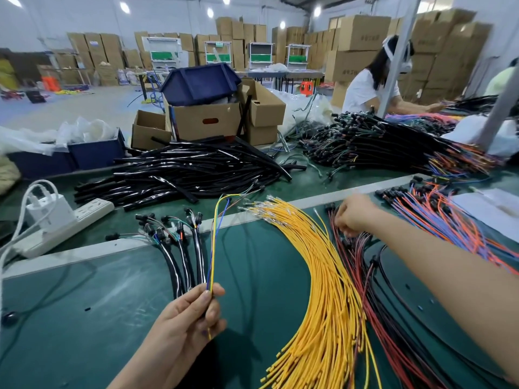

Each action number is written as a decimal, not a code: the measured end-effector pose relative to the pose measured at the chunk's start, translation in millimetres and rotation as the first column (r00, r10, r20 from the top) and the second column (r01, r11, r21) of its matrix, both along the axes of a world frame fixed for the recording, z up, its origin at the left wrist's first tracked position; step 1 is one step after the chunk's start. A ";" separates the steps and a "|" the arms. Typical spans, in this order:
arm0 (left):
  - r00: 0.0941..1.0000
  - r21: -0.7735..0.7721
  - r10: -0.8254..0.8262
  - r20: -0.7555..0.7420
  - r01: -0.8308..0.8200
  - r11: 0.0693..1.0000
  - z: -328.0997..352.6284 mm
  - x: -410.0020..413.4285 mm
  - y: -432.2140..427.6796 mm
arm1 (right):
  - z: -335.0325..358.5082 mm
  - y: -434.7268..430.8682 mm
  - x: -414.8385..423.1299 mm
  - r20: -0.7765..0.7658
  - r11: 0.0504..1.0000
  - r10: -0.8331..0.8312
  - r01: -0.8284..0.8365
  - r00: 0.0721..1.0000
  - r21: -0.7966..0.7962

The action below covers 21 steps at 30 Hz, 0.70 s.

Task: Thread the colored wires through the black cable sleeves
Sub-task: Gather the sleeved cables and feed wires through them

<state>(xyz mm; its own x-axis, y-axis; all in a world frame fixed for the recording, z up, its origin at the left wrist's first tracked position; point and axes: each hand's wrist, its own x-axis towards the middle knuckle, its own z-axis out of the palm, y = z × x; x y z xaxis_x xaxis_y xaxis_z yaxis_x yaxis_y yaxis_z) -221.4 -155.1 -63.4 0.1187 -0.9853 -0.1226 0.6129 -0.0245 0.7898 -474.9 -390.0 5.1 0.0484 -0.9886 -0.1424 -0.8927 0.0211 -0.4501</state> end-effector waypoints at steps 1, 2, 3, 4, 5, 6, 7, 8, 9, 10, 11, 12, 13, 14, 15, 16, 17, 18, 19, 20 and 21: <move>1.000 0.007 0.007 -0.015 -0.007 1.000 -0.2 -0.2 -1.2 | -5.9 1.4 -1.4 -0.055 1.000 -0.009 0.010 0.998 0.026; 1.000 0.010 0.011 -0.025 -0.011 1.000 0.0 -0.5 -2.5 | -10.9 2.9 -0.7 -0.104 0.999 -0.020 0.024 0.994 0.038; 0.999 0.008 0.012 -0.031 -0.012 1.000 1.0 -0.6 -4.0 | -14.6 3.1 0.8 -0.138 0.999 -0.039 0.042 0.990 0.024; 0.999 0.005 0.012 -0.035 -0.012 1.000 2.5 -0.8 -5.3 | -16.6 2.1 2.7 -0.162 0.998 -0.062 0.061 0.985 -0.013; 0.999 0.002 0.011 -0.037 -0.011 1.000 3.9 -1.4 -6.5 | -17.2 0.9 4.6 -0.192 0.995 -0.087 0.077 0.978 -0.058; 0.999 0.000 0.010 -0.037 -0.010 1.000 5.0 -1.9 -6.9 | -17.1 0.7 6.4 -0.232 0.991 -0.106 0.084 0.967 -0.102; 0.999 0.000 0.008 -0.035 -0.008 1.000 5.7 -2.2 -6.9 | -17.0 1.1 8.1 -0.278 0.988 -0.115 0.081 0.953 -0.134; 0.999 0.003 0.005 -0.035 -0.005 1.000 5.6 -2.3 -6.3 | -18.3 1.3 10.2 -0.324 0.986 -0.115 0.067 0.939 -0.155; 0.999 0.008 0.003 -0.037 -0.003 1.000 5.0 -2.1 -5.8 | -20.4 1.1 11.7 -0.360 0.984 -0.111 0.053 0.926 -0.168; 0.999 0.012 0.001 -0.040 0.000 1.000 4.4 -1.8 -5.2 | -22.7 0.5 12.5 -0.379 0.983 -0.110 0.045 0.919 -0.176; 0.999 0.014 -0.002 -0.041 0.002 1.000 4.1 -1.7 -4.5 | -24.5 -0.6 11.8 -0.369 0.984 -0.110 0.048 0.923 -0.174; 0.999 0.016 -0.003 -0.041 0.004 1.000 4.1 -1.6 -4.1 | -25.0 -1.8 9.6 -0.314 0.985 -0.116 0.069 0.942 -0.157; 0.999 0.017 -0.006 -0.041 0.007 1.000 4.3 -1.1 -3.8 | -23.8 -2.9 6.5 -0.213 0.987 -0.130 0.106 0.968 -0.121; 0.999 0.016 -0.010 -0.042 0.011 1.000 4.4 -0.3 -3.8 | -21.5 -3.9 3.2 -0.081 0.987 -0.150 0.145 0.985 -0.071; 0.999 0.013 -0.015 -0.042 0.015 1.000 4.5 0.6 -4.0 | -18.4 -4.6 0.4 0.073 0.984 -0.174 0.175 0.982 -0.014; 0.999 0.010 -0.019 -0.043 0.019 1.000 4.1 1.7 -3.9 | -15.1 -5.0 -2.6 0.222 0.981 -0.192 0.186 0.956 0.047; 0.999 0.007 -0.023 -0.042 0.023 1.000 3.7 2.7 -4.1 | -10.4 -4.4 -4.8 0.334 0.980 -0.199 0.176 0.921 0.097; 0.999 0.005 -0.027 -0.039 0.027 1.000 2.9 3.7 -4.0 | -4.3 -2.9 -6.1 0.403 0.980 -0.192 0.149 0.895 0.134; 0.999 0.004 -0.031 -0.033 0.031 1.000 1.9 4.6 -3.6 | 2.5 -1.0 -6.9 0.443 0.980 -0.173 0.110 0.879 0.165; 0.999 0.003 -0.034 -0.029 0.034 0.999 0.9 5.3 -3.5 | 9.4 0.4 -7.6 0.472 0.979 -0.148 0.061 0.869 0.193; 0.999 0.001 -0.038 -0.026 0.038 0.999 -0.3 5.8 -3.4 | 16.3 0.7 -8.1 0.498 0.976 -0.122 0.011 0.858 0.219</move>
